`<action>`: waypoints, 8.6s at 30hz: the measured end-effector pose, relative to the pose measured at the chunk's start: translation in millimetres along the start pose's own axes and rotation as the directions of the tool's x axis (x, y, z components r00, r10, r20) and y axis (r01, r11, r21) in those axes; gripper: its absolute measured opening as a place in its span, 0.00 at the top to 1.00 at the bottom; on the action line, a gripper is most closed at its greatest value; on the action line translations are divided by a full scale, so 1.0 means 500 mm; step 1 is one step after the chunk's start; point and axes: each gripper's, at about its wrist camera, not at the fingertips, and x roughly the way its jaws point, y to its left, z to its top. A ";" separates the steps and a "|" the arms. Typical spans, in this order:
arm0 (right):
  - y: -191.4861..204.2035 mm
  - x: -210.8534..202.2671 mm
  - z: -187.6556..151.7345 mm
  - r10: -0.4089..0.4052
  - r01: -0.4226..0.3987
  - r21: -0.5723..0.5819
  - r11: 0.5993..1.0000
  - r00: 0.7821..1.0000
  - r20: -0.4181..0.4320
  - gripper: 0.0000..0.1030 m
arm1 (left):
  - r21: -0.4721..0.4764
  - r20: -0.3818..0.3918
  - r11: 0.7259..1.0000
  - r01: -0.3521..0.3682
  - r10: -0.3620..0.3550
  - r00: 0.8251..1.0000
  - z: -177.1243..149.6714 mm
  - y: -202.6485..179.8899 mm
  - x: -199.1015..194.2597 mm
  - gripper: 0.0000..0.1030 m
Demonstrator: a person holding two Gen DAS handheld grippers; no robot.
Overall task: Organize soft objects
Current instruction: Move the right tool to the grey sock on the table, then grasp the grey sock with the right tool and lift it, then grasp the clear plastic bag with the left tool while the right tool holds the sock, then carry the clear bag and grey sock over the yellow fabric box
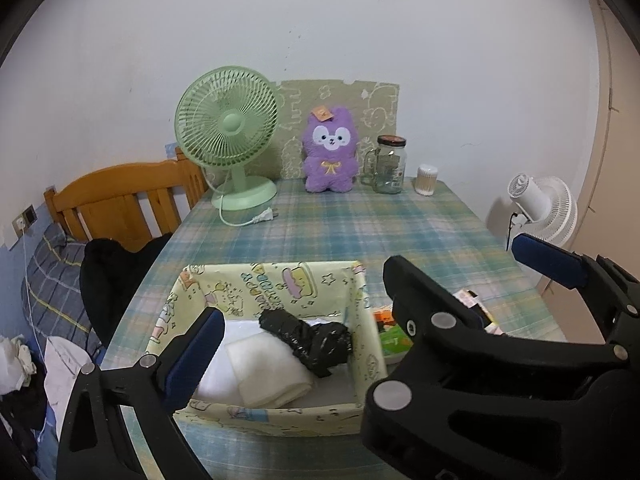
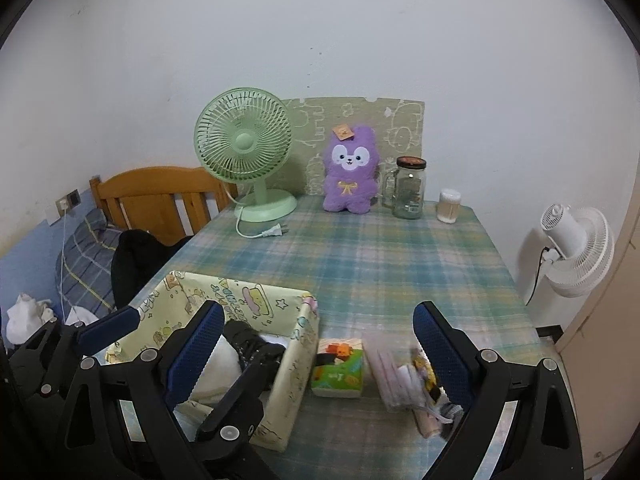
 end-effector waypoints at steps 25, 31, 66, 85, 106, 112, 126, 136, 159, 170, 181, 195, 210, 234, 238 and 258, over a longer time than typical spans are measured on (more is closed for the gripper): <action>-0.123 -0.065 -0.048 -0.069 0.067 0.042 0.997 0.997 0.031 0.05 | 0.032 0.023 0.997 0.068 -0.068 0.997 -0.024 -0.134 -0.016 0.03; -0.157 -0.062 -0.070 -0.075 0.074 0.042 0.996 0.997 0.016 0.05 | 0.043 0.030 0.997 0.071 -0.072 0.997 -0.040 -0.169 -0.009 0.03; -0.260 0.079 -0.214 -0.066 0.081 0.083 0.993 0.983 -0.169 0.17 | 0.031 -0.120 0.993 0.111 -0.106 0.987 -0.155 -0.253 0.141 0.09; -0.291 0.124 -0.245 -0.040 0.072 0.125 0.990 0.970 -0.240 0.56 | 0.064 -0.187 0.991 0.116 -0.103 0.977 -0.176 -0.273 0.183 0.12; -0.292 0.083 -0.166 -0.059 0.075 0.115 0.991 0.989 -0.138 0.59 | -0.015 -0.116 0.997 0.069 -0.070 0.991 -0.104 -0.250 0.179 0.20; -0.292 0.101 -0.143 -0.053 0.067 0.108 0.992 0.991 -0.125 0.59 | -0.041 -0.125 0.997 0.066 -0.071 0.990 -0.085 -0.241 0.196 0.25; -0.301 0.178 -0.132 -0.029 0.051 0.122 0.991 0.984 -0.176 0.58 | -0.066 -0.235 0.995 0.069 -0.083 0.968 -0.079 -0.231 0.281 0.57; -0.304 0.204 -0.140 -0.013 0.040 0.134 0.990 0.980 -0.200 0.58 | -0.059 -0.234 0.998 0.034 -0.047 0.971 -0.086 -0.227 0.286 0.76; -0.294 0.132 -0.121 -0.015 0.035 0.147 0.988 0.991 -0.134 0.58 | 0.006 -0.156 0.999 0.040 -0.039 0.987 -0.058 -0.248 0.211 0.84; -0.289 0.073 -0.093 -0.034 0.045 0.152 0.987 0.997 -0.073 0.58 | 0.031 -0.110 0.998 0.060 -0.056 0.992 -0.033 -0.260 0.157 0.84; -0.277 0.013 -0.065 -0.049 0.051 0.168 0.984 0.999 -0.016 0.58 | 0.062 -0.058 0.995 0.078 -0.074 0.996 -0.005 -0.263 0.100 0.84; -0.237 -0.046 -0.018 -0.073 0.068 0.134 0.989 0.997 0.035 0.58 | 0.061 -0.019 0.992 0.109 -0.108 0.994 0.031 -0.232 0.044 0.84; -0.168 -0.050 0.003 -0.049 0.044 0.122 0.992 0.998 0.041 0.58 | 0.069 0.017 0.995 0.075 -0.076 0.997 0.045 -0.173 0.016 0.83; -0.039 0.016 0.029 0.032 -0.034 0.082 0.996 0.999 0.027 0.58 | 0.073 0.022 0.997 0.030 -0.032 0.999 0.048 -0.037 0.026 0.83; -0.019 0.033 0.029 0.045 -0.046 0.077 0.996 0.999 0.016 0.58 | 0.074 0.019 0.997 0.023 -0.025 1.000 0.046 -0.011 0.033 0.83; 0.096 0.150 0.007 0.132 -0.129 0.038 0.991 0.988 -0.080 0.58 | 0.025 -0.065 1.000 -0.011 0.013 0.998 0.006 0.115 0.104 0.83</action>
